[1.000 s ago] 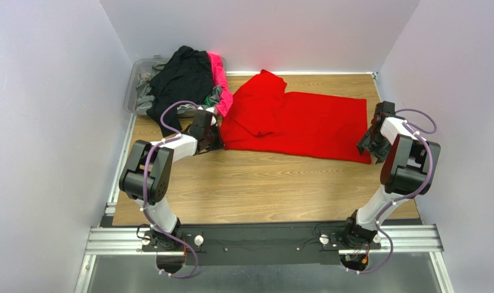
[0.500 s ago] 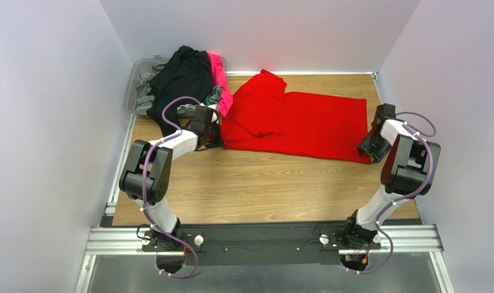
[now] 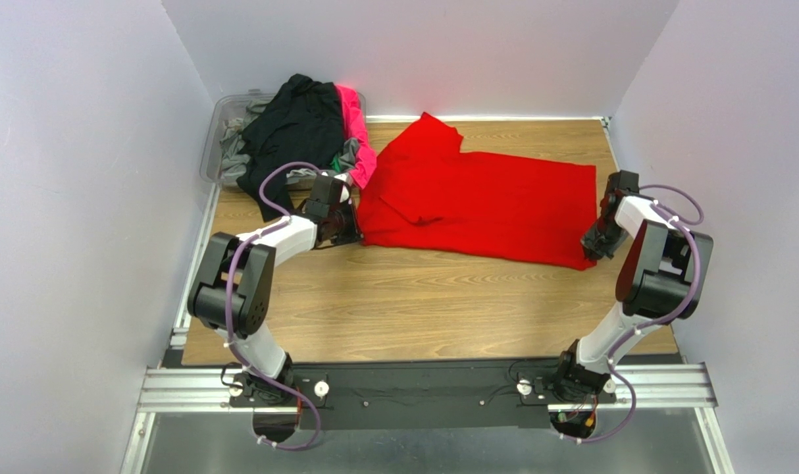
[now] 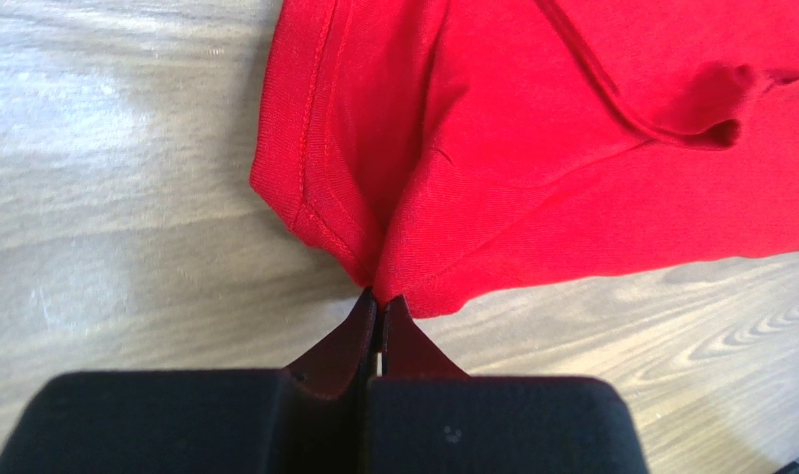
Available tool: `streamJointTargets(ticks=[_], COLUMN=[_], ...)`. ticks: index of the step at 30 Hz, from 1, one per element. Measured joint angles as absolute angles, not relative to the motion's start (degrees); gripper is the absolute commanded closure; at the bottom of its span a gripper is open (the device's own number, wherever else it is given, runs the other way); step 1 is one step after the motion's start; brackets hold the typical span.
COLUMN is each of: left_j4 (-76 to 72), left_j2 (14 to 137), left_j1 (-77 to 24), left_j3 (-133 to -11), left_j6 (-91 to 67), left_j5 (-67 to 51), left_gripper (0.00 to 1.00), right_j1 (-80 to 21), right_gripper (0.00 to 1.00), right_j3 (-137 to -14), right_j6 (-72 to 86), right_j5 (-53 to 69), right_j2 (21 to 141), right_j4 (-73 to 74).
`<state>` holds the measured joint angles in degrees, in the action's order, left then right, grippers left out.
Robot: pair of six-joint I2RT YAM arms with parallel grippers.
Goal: Fold and stack the t-shirts
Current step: Fold the tshirt
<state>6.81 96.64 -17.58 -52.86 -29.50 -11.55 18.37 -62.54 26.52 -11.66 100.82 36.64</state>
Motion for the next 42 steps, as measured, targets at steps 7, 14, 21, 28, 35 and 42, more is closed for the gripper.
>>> streamJointTargets(ticks=[7,14,21,28,35,42], left_j4=[6.6,7.4,9.8,11.9,15.9,19.9], left_j2=[91.7,86.1,78.7,71.0,62.9,58.0], left_j1=[-17.6,-17.6,-17.6,-17.6,-17.6,-17.6], left_j3=[-49.2,-42.7,-38.8,-34.5,-32.1,-33.4], left_j6=[-30.0,-30.7,-32.0,-34.5,-37.7,-38.3], left_j5=[-11.6,-11.6,-11.5,-11.6,-11.4,-10.5], left_gripper=[1.0,1.0,1.0,0.95,0.55,0.53], right_j1=[18.4,18.4,18.4,18.4,18.4,18.4], right_gripper=[0.99,0.99,0.99,0.99,0.63,0.02], right_j3=[-60.7,-60.4,-59.2,-58.9,-57.2,-57.1], right_j6=[27.0,27.6,29.0,29.6,29.9,30.0], right_j5=[-11.7,-13.1,-14.6,-16.3,-16.3,-17.1], right_j2=[98.6,96.1,92.1,89.3,85.1,84.8], right_j4=[42.7,48.4,52.4,55.4,56.8,57.2])
